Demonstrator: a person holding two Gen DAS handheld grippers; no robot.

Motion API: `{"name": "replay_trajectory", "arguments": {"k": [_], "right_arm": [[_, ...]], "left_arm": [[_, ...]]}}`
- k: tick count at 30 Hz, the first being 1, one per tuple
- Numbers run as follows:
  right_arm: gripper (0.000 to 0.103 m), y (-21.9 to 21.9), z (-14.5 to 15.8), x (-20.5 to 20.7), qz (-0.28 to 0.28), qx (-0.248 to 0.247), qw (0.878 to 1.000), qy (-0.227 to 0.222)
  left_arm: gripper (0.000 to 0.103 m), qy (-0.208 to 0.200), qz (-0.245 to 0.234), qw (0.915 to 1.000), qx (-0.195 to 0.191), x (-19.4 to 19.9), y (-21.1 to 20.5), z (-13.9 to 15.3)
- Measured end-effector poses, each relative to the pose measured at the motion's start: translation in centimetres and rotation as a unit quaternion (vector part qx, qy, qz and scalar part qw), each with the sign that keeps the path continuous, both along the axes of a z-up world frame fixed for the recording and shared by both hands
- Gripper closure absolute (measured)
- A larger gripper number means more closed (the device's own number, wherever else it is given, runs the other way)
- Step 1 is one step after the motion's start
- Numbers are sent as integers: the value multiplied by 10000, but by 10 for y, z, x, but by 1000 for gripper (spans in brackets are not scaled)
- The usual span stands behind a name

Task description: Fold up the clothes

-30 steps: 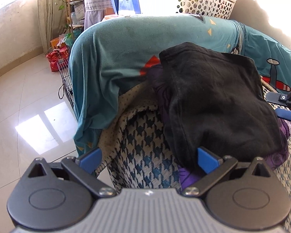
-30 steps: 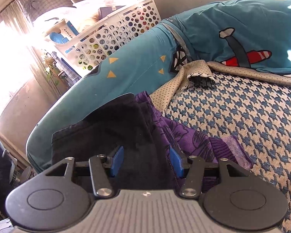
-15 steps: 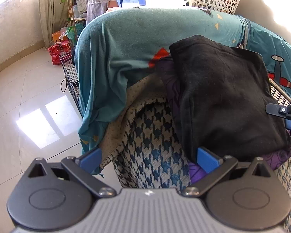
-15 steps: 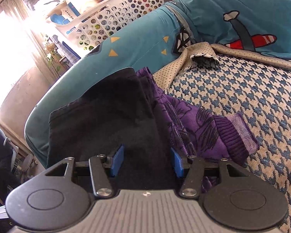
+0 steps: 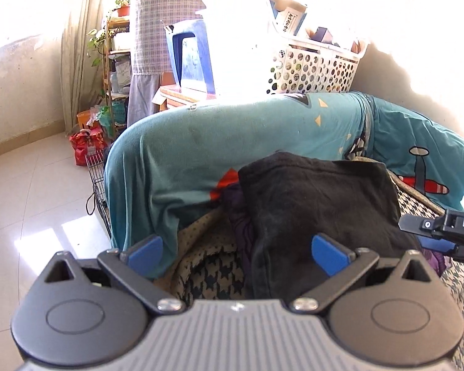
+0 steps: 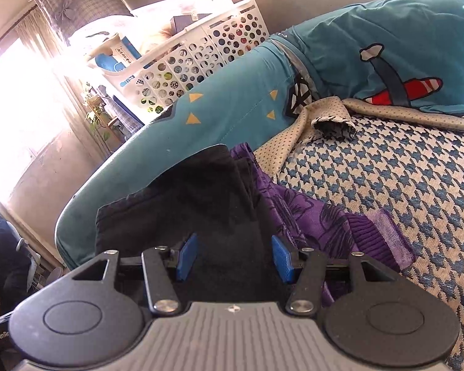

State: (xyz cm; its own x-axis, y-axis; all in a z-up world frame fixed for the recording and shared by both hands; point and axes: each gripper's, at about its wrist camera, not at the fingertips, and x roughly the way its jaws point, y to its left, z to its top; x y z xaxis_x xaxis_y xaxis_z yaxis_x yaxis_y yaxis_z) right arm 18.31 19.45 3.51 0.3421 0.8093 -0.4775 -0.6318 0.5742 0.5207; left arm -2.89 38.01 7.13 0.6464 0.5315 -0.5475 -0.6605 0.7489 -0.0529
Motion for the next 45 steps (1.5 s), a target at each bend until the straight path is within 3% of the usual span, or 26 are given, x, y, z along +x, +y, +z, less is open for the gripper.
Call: {"name": "replay_trajectory", "arguments": {"k": [8,12,14,17,25,28,34,39,45], "right_arm": [[49,13,3,-14,303,159,9981,-510],[49,16,-3,-7,-33,-161,9986,-504],[49,14,-8,0,-302,-394,9978,-430],[49,8,-11,6,-405,-309,9980,-377],[49,21,-6,3,-428,-380,9964,-619],[49,25,-9,6,-624,-583,9939,-698],[46,23,-19,18,-992,-754,9910,-493],[45,20,-19,21,-1044,-699,9914,-351],[44,12,-8,16,-1083,-920,9895,-265]], "left_arm": [[0,-156,505,9984,-203,28,26,-11],[0,-175,655,9968,-412,33,39,-19],[0,-156,674,9969,-382,35,41,-21],[0,-230,696,9964,-432,35,44,-22],[0,-409,734,9964,-63,39,37,-12],[0,-451,807,9956,-132,42,43,-13],[0,-362,879,9951,-259,55,54,-20],[0,-421,964,9921,-681,55,66,-23],[0,-268,935,9938,-539,46,53,-14]]}}
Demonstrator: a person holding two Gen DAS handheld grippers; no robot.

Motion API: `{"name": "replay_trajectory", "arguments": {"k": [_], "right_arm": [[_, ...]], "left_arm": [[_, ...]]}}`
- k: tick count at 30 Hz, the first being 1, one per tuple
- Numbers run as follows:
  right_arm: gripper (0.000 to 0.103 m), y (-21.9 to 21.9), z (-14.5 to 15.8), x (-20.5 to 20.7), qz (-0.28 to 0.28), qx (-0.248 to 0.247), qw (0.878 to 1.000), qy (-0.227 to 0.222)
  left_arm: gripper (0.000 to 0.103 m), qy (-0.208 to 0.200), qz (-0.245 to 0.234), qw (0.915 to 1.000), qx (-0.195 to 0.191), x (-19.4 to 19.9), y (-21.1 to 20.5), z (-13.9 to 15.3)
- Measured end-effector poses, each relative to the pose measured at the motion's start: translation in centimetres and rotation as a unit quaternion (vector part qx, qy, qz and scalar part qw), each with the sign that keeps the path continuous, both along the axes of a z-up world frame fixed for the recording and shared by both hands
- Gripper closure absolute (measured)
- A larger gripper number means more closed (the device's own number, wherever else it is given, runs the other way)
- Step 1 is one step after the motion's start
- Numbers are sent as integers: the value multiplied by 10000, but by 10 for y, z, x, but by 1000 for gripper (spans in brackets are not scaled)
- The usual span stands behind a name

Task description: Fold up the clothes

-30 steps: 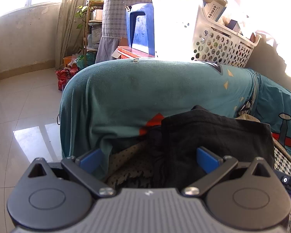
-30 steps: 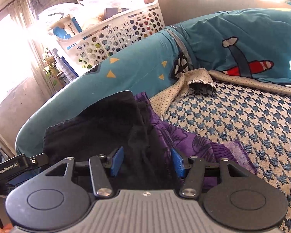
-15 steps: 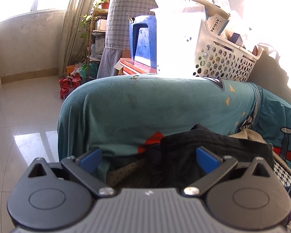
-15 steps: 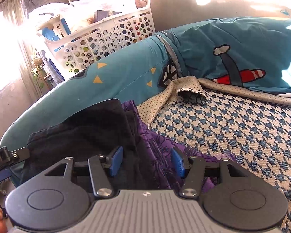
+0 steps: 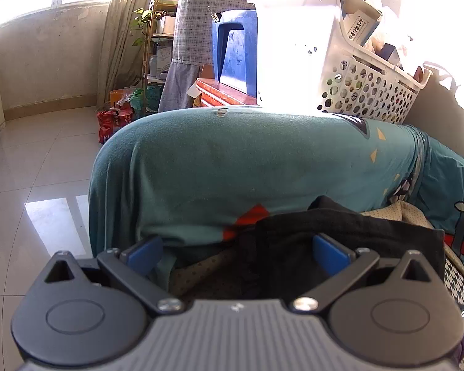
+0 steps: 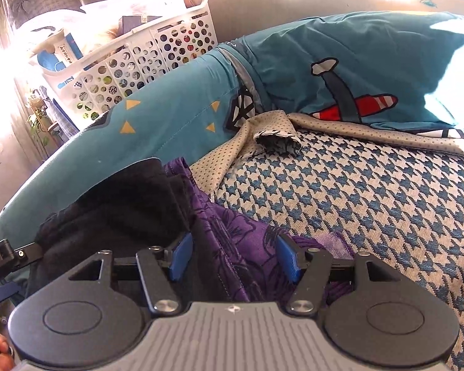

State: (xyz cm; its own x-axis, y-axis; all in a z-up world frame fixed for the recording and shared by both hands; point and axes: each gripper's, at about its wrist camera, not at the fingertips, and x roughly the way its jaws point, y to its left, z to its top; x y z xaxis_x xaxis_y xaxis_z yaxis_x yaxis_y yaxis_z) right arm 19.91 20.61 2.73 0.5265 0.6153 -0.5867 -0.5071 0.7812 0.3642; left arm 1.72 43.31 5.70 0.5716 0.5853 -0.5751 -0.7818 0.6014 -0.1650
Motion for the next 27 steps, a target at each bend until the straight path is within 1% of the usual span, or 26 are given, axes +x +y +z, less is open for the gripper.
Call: {"name": "replay_trajectory", "arguments": {"k": [1,3,5,7,10,12,14,17,21,27], "right_arm": [[43,-3,2,-1,-24,-22,10000,48],[39,-10,5,-5,-77,-93,9999,124],[30,-14,8,-11,-82,-195,9996,160],[29,-18,9,-17,-12,-313,9994,140],[28,-23,13,-28,115,-463,9988,139],[25,-28,16,-35,178,-504,9984,186],[17,-33,20,-43,229,-542,9981,177],[12,-40,25,-57,363,-666,9971,69],[11,-50,25,-79,649,-932,9935,-28],[11,-69,28,-97,895,-995,9910,45]], "left_arm": [[0,0,-20,10000,-96,-3,-2,1],[0,-83,-69,9991,-408,-11,-7,0],[0,-91,-81,9981,-605,-19,-14,-2],[0,-45,-105,9973,-725,-25,-21,-5],[0,77,-159,9975,-681,-32,-34,-6],[0,125,-179,9973,-705,-37,-41,-6],[0,164,-206,9969,-748,-43,-49,-7],[0,243,-269,9965,-756,-49,-62,-10],[0,378,-319,9958,-768,-55,-78,-14],[0,470,-419,9947,-809,-66,-101,-19]]}}
